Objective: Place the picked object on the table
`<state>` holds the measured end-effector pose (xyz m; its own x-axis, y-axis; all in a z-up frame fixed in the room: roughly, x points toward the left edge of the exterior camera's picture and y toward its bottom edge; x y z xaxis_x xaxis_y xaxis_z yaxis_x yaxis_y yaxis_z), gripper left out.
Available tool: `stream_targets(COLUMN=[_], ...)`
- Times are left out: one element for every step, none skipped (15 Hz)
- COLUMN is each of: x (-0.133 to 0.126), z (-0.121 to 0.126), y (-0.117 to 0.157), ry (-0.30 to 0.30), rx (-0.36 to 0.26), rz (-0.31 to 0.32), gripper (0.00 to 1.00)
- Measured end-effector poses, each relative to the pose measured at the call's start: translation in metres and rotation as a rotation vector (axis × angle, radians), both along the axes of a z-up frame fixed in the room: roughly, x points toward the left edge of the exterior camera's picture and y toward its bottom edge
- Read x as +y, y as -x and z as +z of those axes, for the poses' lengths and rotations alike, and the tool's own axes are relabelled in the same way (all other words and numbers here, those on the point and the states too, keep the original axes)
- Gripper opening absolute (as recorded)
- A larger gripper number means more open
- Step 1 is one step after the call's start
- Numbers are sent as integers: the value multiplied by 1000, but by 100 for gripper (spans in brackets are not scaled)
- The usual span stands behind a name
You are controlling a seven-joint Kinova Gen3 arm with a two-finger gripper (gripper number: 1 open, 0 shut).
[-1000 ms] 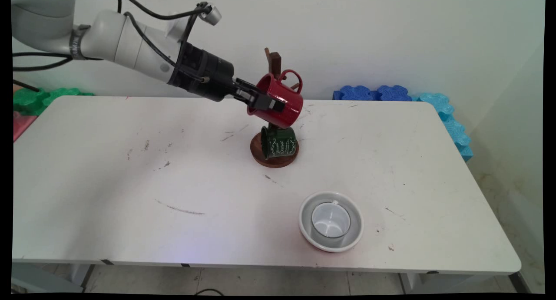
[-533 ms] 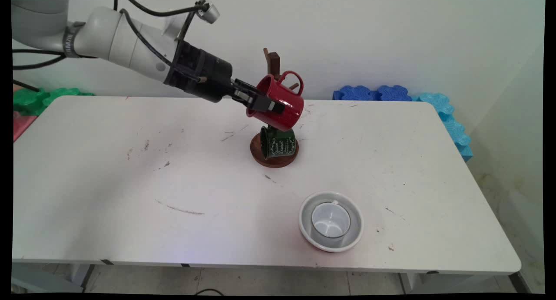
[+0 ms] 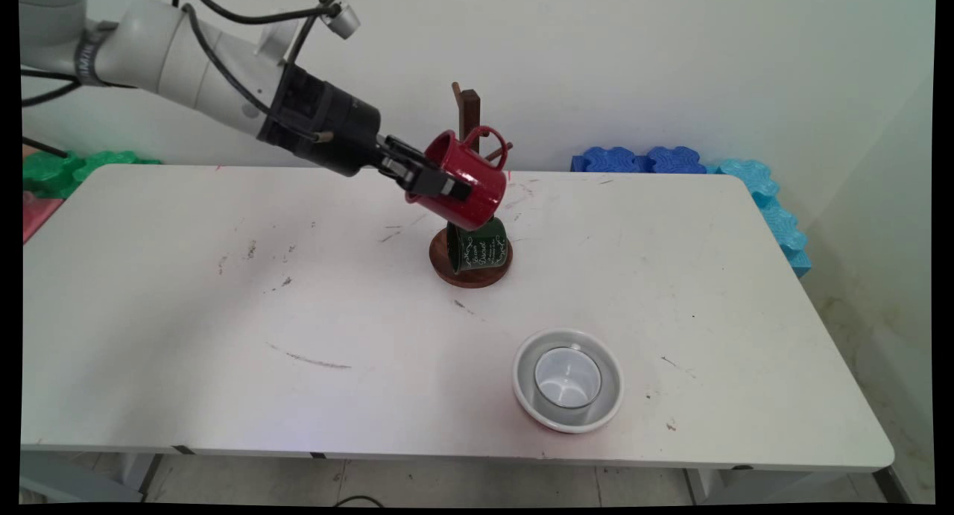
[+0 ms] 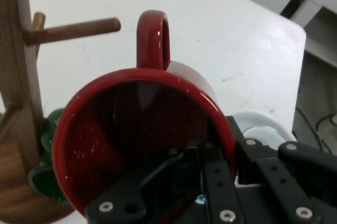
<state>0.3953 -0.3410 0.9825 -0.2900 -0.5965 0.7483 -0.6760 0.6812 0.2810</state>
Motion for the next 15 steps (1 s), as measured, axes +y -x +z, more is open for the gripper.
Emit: stream_targets(x=[2, 3, 4, 5, 6, 6, 7, 8, 9, 11, 13, 14, 15, 15, 15], z=[1, 2, 2, 3, 3, 3, 3, 3, 3, 3, 2, 2, 2, 1, 1], y=[-3, -6, -9, -13, -17, -21, -26, -31, -34, -39, -44, -49, -54, -59, -63], ry=[0, 0, 1, 1, 0, 0, -2, -4, -6, -10, -14, -17, -20, -22, -23], rx=[-16, -33, -48, -67, -87, -104, -126, -147, -165, -186, -208, -230, -249, -272, -295], rz=[-8, -14, -20, -26, -33, -38, -44, -51, -57, -64, -70, -75, -79, -84, -89], gripper=[0, 0, 0, 0, 0, 0, 0, 0, 0, 0, 0, 0, 0, 0, 0])
